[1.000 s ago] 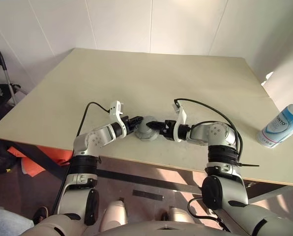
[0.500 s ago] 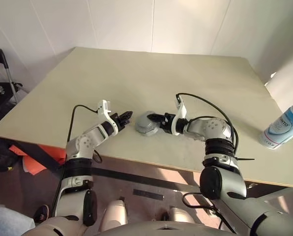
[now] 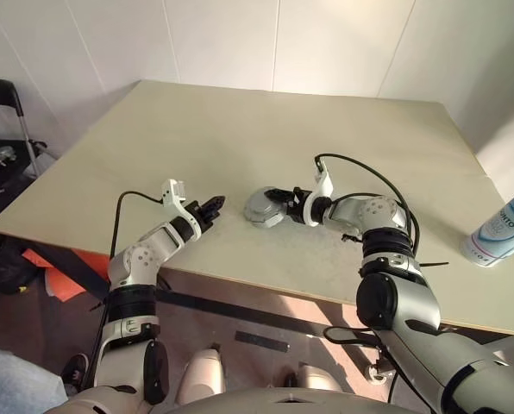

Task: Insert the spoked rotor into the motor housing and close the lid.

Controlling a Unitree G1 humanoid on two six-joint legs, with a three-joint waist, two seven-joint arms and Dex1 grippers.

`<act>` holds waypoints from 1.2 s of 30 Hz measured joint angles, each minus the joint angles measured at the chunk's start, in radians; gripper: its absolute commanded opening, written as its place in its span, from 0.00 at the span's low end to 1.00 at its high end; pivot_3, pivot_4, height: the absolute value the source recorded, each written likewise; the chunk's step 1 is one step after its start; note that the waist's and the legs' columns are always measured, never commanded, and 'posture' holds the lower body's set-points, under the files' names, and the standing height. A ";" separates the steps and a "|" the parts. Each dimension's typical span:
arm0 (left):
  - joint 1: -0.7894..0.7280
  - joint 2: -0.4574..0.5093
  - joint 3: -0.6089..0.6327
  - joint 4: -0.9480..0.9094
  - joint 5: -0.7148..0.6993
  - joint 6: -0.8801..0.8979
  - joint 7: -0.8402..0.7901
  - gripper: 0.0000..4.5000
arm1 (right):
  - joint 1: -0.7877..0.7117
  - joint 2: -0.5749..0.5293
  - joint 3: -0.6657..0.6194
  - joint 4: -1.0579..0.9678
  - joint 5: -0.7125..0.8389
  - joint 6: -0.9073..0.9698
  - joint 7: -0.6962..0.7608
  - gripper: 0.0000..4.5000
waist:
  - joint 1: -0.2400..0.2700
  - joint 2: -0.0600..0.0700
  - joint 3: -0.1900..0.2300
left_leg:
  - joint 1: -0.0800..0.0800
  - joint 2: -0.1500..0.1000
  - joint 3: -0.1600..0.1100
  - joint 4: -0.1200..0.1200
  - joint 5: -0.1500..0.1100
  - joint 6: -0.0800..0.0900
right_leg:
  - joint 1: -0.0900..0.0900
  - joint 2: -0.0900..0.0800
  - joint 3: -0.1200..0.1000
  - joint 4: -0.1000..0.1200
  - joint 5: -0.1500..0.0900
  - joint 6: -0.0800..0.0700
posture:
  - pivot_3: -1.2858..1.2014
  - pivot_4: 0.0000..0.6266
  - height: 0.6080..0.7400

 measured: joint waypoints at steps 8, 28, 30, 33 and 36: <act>0.006 0.000 -0.001 0.000 -0.006 0.000 0.007 0.00 | -0.032 -0.003 -0.093 0.058 0.036 -0.058 -0.080 0.49 | 0.002 0.000 0.000 | -0.006 0.000 0.000 0.001 0.000 0.000 | -0.006 0.000 0.000 0.001 0.000 0.000 | 0.52 0.00 1.00; -0.016 -0.064 0.123 0.027 -0.171 0.002 0.095 0.00 | -0.211 -0.029 -0.365 0.243 0.271 -0.399 -0.231 0.49 | -0.003 0.000 0.001 | -0.039 0.004 0.000 0.031 -0.010 0.016 | -0.030 -0.001 -0.003 0.017 0.004 0.004 | 0.52 0.00 1.00; -0.017 -0.068 0.131 0.032 -0.184 0.002 0.109 0.00 | -0.211 -0.029 -0.363 0.243 0.275 -0.401 -0.231 0.49 | -0.003 0.000 0.001 | -0.039 0.004 0.000 0.033 -0.010 0.016 | -0.030 -0.001 -0.003 0.017 0.004 0.004 | 0.52 0.00 1.00; -0.040 -0.084 0.170 0.045 -0.231 0.002 0.143 0.00 | -0.210 -0.026 -0.353 0.238 0.279 -0.389 -0.230 0.49 | -0.003 0.000 0.001 | -0.039 0.004 0.000 0.034 -0.009 0.015 | -0.030 -0.001 -0.003 0.018 0.004 0.004 | 0.52 0.00 1.00; -0.095 -0.089 0.204 0.093 -0.258 -0.019 0.181 0.13 | -0.198 0.014 -0.295 0.166 0.279 -0.314 -0.217 0.49 | -0.006 0.000 0.001 | -0.038 0.005 0.000 0.034 -0.009 0.015 | -0.030 0.000 -0.003 0.018 0.004 0.004 | 0.52 0.00 1.00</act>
